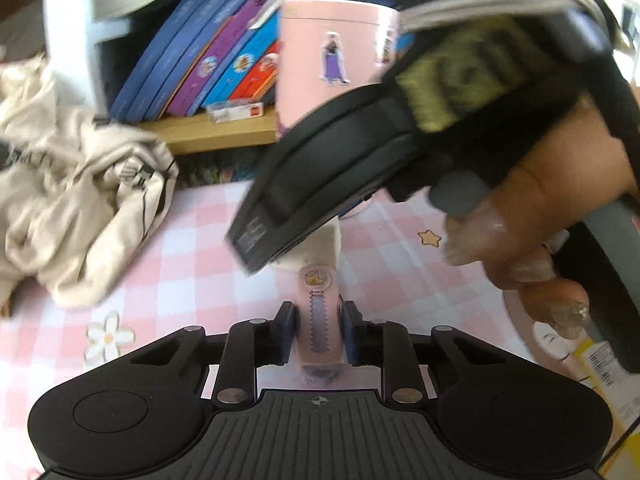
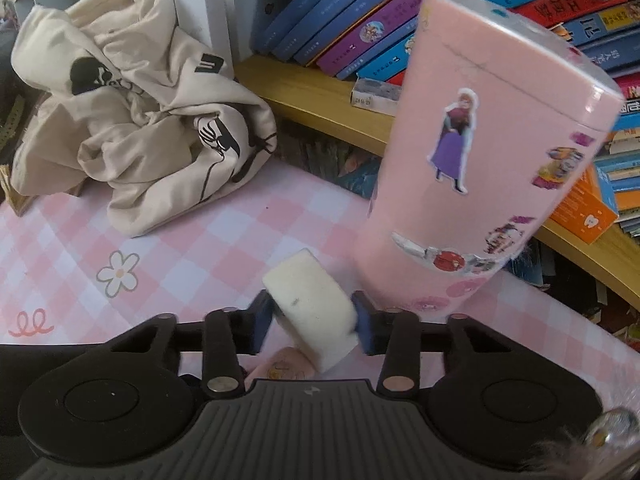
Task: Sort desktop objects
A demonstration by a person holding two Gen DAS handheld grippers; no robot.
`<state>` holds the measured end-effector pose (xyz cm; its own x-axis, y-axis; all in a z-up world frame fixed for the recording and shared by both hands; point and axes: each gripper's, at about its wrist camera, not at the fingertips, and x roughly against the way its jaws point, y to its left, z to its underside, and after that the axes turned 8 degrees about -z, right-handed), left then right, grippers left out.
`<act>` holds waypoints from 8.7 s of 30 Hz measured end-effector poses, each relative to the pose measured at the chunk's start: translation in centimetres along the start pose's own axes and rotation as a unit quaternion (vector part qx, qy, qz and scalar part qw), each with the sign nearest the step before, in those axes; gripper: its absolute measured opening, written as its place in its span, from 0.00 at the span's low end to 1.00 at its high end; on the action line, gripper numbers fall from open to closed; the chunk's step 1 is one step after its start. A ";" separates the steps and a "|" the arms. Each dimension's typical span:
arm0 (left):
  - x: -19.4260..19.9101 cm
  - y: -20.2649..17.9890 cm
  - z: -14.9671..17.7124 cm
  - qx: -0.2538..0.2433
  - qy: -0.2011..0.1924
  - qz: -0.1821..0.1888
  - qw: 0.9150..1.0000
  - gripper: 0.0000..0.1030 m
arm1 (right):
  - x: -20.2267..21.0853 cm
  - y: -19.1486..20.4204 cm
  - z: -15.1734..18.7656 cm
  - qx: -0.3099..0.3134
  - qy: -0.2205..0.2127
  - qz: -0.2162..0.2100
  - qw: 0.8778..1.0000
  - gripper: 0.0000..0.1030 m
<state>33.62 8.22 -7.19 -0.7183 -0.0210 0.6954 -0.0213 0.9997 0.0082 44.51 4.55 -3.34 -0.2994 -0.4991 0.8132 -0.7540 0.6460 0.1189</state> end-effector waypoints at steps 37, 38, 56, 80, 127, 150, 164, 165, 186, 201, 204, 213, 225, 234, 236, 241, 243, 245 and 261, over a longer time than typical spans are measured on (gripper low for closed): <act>19.9 5.2 9.0 0.131 -0.016 0.002 0.991 0.23 | 15.9 7.4 12.7 -0.070 -0.021 -0.104 0.992 0.28; 20.4 5.2 9.2 0.134 -0.017 0.003 0.991 0.23 | 16.3 7.8 13.3 -0.069 -0.021 -0.105 0.992 0.28; 27.9 2.8 12.7 0.130 -0.054 0.021 0.990 0.23 | 20.9 12.7 24.1 -0.103 -0.019 -0.087 0.991 0.28; 33.2 2.5 16.3 0.140 -0.081 0.015 0.987 0.23 | 23.6 16.7 26.8 -0.085 -0.034 -0.089 0.992 0.28; 29.9 -8.5 13.2 0.019 -0.062 0.164 0.984 0.23 | 32.5 9.7 35.8 -0.235 -0.093 0.035 0.967 0.28; 28.5 -16.4 11.1 -0.048 -0.060 0.211 0.975 0.23 | 36.2 4.7 39.9 -0.288 -0.108 0.076 0.948 0.28; 26.9 -20.5 7.9 -0.056 -0.085 0.219 0.970 0.23 | 40.5 0.3 38.3 -0.248 -0.167 0.131 0.945 0.27; 26.7 -20.7 7.6 -0.054 -0.086 0.217 0.971 0.23 | 40.6 -0.2 37.9 -0.240 -0.170 0.131 0.947 0.27; 20.6 -24.0 5.6 -0.061 -0.048 0.069 0.995 0.23 | 34.5 -9.1 31.1 -0.133 -0.132 0.019 0.982 0.27; 19.2 -26.2 5.9 -0.098 -0.022 0.015 0.995 0.31 | 29.5 -9.9 27.2 -0.055 -0.100 -0.072 0.991 0.27; 19.7 -26.3 6.0 -0.100 -0.031 0.004 0.995 0.45 | 28.8 -9.8 26.7 -0.050 -0.096 -0.082 0.991 0.27; 21.7 -26.5 6.5 -0.093 -0.071 -0.006 0.993 0.69 | 27.5 -9.2 25.9 -0.039 -0.082 -0.101 0.991 0.29; 23.4 -25.7 7.1 -0.068 -0.097 -0.026 0.993 0.81 | 29.5 -8.4 26.4 -0.054 -0.116 -0.084 0.988 0.62; 25.0 -25.2 8.0 -0.099 -0.118 0.002 0.988 0.85 | 32.3 -7.2 28.7 -0.087 -0.149 -0.021 0.985 0.77; 25.5 -24.7 8.2 -0.099 -0.124 0.005 0.987 0.86 | 32.9 -6.7 29.2 -0.096 -0.158 -0.004 0.983 0.79; 26.7 -23.2 8.9 -0.089 -0.135 0.014 0.987 0.89 | 34.5 -5.2 30.5 -0.113 -0.182 0.032 0.976 0.82; 27.1 -22.7 9.2 -0.086 -0.137 0.020 0.987 0.90 | 35.1 -4.2 31.1 -0.114 -0.189 0.046 0.974 0.85; 27.5 -22.3 9.5 -0.086 -0.138 0.027 0.986 0.90 | 35.6 -3.3 31.8 -0.115 -0.192 0.061 0.973 0.86; 29.7 -20.1 12.7 -0.093 -0.129 0.056 0.986 0.93 | 37.2 2.6 38.2 -0.155 -0.171 0.154 0.961 0.94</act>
<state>3.91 -12.64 4.15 -0.8619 0.1125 0.4945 0.1790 0.9798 0.0891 9.04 -34.38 5.49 -0.6948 -0.3839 0.6082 -0.4049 0.9077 0.1104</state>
